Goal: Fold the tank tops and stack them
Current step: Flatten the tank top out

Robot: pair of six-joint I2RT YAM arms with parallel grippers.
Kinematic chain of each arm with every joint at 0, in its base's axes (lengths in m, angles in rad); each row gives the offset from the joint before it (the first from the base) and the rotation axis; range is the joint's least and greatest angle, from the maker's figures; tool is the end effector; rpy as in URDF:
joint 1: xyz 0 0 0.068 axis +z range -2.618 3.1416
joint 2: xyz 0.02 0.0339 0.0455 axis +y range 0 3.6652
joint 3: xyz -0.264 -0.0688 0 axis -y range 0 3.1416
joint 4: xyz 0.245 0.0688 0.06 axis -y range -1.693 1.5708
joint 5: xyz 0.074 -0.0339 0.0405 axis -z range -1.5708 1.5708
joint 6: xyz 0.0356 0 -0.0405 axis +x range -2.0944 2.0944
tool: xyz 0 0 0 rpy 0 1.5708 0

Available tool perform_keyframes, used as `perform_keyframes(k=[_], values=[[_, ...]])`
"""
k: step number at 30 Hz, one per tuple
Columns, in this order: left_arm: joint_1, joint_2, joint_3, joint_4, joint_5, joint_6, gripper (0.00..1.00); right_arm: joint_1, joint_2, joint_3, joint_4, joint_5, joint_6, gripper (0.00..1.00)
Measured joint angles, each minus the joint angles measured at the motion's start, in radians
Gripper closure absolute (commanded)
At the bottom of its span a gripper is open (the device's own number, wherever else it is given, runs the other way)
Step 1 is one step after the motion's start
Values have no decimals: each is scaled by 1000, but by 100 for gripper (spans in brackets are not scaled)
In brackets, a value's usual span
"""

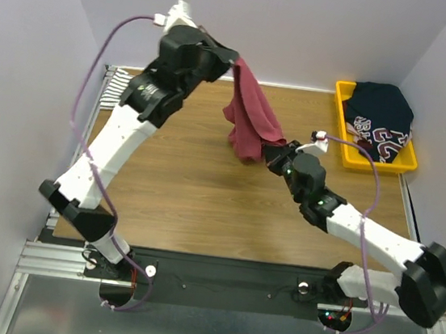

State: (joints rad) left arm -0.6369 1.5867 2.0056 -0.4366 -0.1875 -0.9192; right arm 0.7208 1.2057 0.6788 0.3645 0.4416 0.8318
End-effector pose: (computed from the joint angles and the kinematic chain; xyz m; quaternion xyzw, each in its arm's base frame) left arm 0.2713 -0.1924 0.5300 -0.1649 0.6939 -0.4422 0.5439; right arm 0.2147 0.1684 0.2716 0.1828 0.7346 0.3235 0.5677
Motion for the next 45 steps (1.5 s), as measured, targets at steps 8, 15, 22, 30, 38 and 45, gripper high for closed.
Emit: perform_keyframes(k=[8, 15, 22, 30, 38, 45], values=[[148, -272, -165, 60, -21, -6, 100, -22, -127, 375, -578, 89, -213, 100], [174, -420, -240, 100, -68, -8, 100, -45, -108, 667, -783, 199, -400, 100], [252, -473, -334, 115, -80, -29, 100, -53, 16, 913, -864, 260, -577, 100], [439, -332, -459, 254, 176, -96, 100, -199, 263, 1104, -921, 113, -645, 100], [454, 117, -254, 442, 472, -129, 100, -417, 605, 1436, -929, -33, -679, 100], [468, 258, 34, 526, 615, -135, 100, -433, 734, 1778, -887, -84, -729, 100]])
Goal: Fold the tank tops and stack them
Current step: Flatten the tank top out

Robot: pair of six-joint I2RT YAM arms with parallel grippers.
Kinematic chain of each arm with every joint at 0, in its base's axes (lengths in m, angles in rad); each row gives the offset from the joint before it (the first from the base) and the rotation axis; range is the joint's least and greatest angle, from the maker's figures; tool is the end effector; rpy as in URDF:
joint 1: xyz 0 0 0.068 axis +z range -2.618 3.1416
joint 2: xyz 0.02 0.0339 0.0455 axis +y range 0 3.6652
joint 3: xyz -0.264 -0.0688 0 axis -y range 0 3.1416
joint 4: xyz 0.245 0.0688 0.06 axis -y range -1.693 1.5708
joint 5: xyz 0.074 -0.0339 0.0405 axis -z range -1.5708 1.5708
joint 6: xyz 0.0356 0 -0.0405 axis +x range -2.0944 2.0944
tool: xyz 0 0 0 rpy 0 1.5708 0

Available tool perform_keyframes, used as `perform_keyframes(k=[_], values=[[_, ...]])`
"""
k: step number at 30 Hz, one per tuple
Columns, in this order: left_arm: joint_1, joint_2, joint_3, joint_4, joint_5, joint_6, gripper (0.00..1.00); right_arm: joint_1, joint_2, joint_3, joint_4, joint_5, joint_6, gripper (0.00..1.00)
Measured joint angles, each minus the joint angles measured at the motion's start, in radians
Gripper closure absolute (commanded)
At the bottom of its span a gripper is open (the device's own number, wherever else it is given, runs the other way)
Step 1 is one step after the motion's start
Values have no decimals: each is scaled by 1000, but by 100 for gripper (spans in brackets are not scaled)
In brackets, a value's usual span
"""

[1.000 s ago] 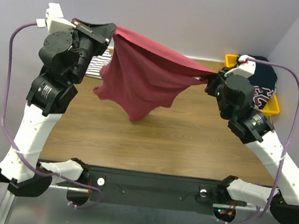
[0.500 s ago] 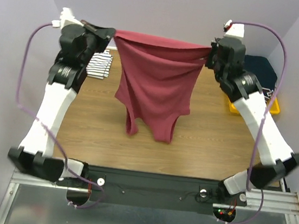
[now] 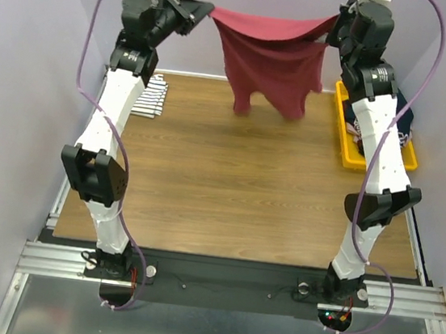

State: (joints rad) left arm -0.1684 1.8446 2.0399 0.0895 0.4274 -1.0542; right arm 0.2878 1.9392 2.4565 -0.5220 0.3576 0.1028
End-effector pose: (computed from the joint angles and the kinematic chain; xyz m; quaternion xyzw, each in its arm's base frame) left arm 0.4137 -0.0853 0.5040 -0.0978 0.6022 -0.5530 0.5675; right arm 0.3925 0.1032 0.5326 0.0605 0.7061 0.0111 0.7055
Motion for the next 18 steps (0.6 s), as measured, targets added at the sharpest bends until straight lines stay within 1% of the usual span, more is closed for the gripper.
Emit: perform_keyframes(k=[2, 3, 6, 8, 9, 11, 12, 13, 14, 15, 16, 17, 18], values=[[12, -18, 21, 45, 25, 1, 100, 1, -20, -6, 29, -2, -5, 100], [20, -51, -15, 89, 31, 0, 100, 2, -41, -32, 44, -6, -6, 100], [37, -218, -283, 216, 43, -23, 100, 2, -131, -193, 86, -23, 6, 100], [45, -303, -447, 273, 46, -41, 100, 2, -227, -406, 100, -42, 32, 100], [46, -332, -516, 286, 50, -54, 100, 2, -240, -435, 98, -44, 38, 100], [45, -419, -785, 372, 39, -75, 100, 2, -326, -720, 142, -74, 85, 100], [44, -454, -921, 404, 27, -87, 100, 2, -351, -815, 142, -88, 97, 100], [42, -481, -1050, 414, 19, -99, 100, 2, -377, -948, 152, -106, 124, 100], [41, -495, -1140, 415, 8, -107, 100, 2, -395, -1083, 158, -124, 147, 100], [40, -515, -1296, 416, -10, -116, 100, 2, -396, -1215, 159, -142, 170, 100], [39, -524, -1401, 402, -21, -122, 100, 2, -392, -1293, 154, -153, 185, 100], [39, -532, -1476, 389, -30, -125, 100, 2, -384, -1415, 159, -170, 206, 100], [39, -543, -1561, 378, -39, -129, 100, 2, -383, -1468, 155, -180, 217, 100]])
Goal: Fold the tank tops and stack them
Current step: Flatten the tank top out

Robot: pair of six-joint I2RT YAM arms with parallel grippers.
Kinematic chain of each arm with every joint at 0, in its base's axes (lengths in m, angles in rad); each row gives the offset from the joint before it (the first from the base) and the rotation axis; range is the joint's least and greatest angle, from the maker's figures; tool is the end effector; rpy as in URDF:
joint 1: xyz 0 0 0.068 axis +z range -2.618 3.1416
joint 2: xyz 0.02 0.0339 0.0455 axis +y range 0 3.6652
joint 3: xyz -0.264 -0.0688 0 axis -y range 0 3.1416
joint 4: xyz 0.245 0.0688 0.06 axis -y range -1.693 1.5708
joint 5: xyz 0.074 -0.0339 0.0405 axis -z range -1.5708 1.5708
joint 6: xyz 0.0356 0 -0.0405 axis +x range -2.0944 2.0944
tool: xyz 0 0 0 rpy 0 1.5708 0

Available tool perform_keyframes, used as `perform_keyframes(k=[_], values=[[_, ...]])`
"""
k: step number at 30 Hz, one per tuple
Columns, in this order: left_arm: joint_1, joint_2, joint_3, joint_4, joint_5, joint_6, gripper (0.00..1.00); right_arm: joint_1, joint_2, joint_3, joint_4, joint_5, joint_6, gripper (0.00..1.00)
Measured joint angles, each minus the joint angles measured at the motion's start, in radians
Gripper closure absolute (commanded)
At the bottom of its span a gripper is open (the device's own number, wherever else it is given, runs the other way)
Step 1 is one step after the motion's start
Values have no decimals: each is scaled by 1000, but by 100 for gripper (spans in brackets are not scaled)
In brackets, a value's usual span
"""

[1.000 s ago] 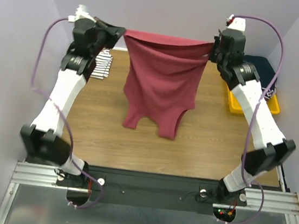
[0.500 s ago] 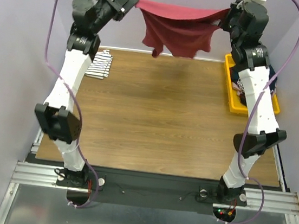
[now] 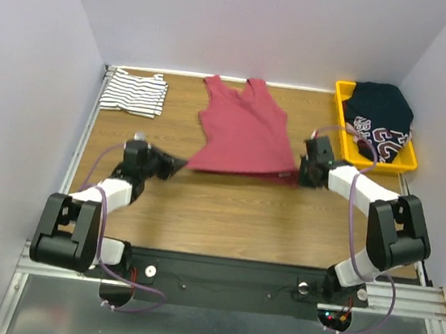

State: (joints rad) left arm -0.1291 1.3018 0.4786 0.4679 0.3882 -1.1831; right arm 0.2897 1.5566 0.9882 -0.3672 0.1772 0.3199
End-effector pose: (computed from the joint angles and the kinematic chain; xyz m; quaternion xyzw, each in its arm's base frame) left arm 0.2568 -0.0469 0.1919 -0.3099 0.7516 -0.4673 0.3474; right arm 0.3082 0.0853 0.2084 0.0419 0.9457 0.0132 0.3219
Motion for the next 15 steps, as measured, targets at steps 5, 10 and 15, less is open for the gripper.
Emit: perform_keyframes(k=[5, 10, 15], values=[[-1, -141, -230, -13, -11, -4, 100, 0, -81, -198, 14, -36, 71, 89], [-1, -242, -263, -4, -13, 8, 91, 0, -166, -274, 20, -62, 132, 63], [0, -343, -264, -69, -26, 27, 94, 0, -289, -345, 9, -119, 197, 49]])
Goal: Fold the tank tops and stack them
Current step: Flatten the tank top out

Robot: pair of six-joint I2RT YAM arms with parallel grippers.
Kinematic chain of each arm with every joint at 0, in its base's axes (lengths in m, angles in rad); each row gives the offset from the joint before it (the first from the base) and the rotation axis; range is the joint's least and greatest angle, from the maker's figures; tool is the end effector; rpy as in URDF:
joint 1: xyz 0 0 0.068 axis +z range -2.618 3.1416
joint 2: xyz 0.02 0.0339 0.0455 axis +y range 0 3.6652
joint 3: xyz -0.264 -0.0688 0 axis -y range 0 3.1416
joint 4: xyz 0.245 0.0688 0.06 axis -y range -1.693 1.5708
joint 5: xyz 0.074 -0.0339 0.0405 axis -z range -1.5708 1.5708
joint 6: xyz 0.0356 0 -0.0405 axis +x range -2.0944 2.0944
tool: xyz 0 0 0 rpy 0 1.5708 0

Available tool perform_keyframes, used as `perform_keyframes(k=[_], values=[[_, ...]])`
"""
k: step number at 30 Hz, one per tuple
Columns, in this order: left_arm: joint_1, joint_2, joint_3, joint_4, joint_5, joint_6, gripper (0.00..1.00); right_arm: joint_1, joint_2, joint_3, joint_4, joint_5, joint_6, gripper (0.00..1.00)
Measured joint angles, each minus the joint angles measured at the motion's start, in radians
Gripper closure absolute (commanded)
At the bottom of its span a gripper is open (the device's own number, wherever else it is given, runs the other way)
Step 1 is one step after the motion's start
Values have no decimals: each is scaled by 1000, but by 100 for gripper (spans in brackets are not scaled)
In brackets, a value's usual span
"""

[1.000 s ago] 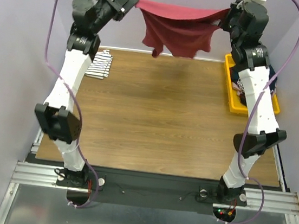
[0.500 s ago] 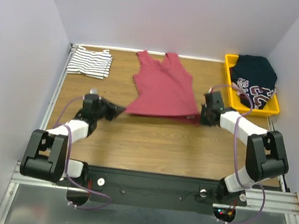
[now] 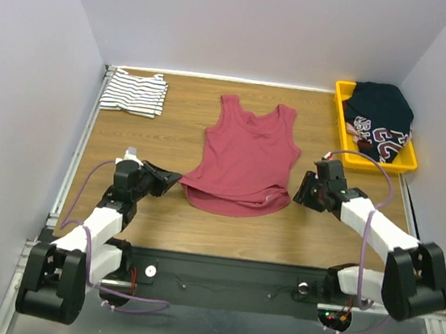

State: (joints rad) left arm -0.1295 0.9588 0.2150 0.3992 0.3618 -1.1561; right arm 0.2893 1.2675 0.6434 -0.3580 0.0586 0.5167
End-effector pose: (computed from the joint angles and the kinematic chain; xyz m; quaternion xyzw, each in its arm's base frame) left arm 0.1870 -0.0371 0.1716 -0.3049 0.7517 -0.4571 0.3648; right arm 0.2266 0.0653 0.1799 0.1170 0.9494 0.0879 0.2778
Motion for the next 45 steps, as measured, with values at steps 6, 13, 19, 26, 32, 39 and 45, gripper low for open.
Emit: perform_keyframes(k=[6, 13, 19, 26, 32, 39, 45], values=[[0, -44, 0, -80, -6, 23, 97, 0, -216, -76, -10, -63, 103, 48], [0, -30, 0, -112, -8, 37, 98, 0, -172, -186, 15, -74, 208, 53], [0, -25, -3, -112, -8, 45, 98, 0, -183, -233, 127, -85, 283, 53], [0, -29, -8, -121, -8, 53, 99, 6, -177, -288, 280, -98, 374, 52], [0, -32, -8, -128, -8, 60, 99, 19, -117, -306, 415, -101, 435, 52], [0, -32, -8, -129, -7, 64, 99, 50, -53, -305, 505, -92, 476, 60], [0, -36, -8, -144, -7, 68, 99, 66, -42, -319, 525, -60, 493, 79]])
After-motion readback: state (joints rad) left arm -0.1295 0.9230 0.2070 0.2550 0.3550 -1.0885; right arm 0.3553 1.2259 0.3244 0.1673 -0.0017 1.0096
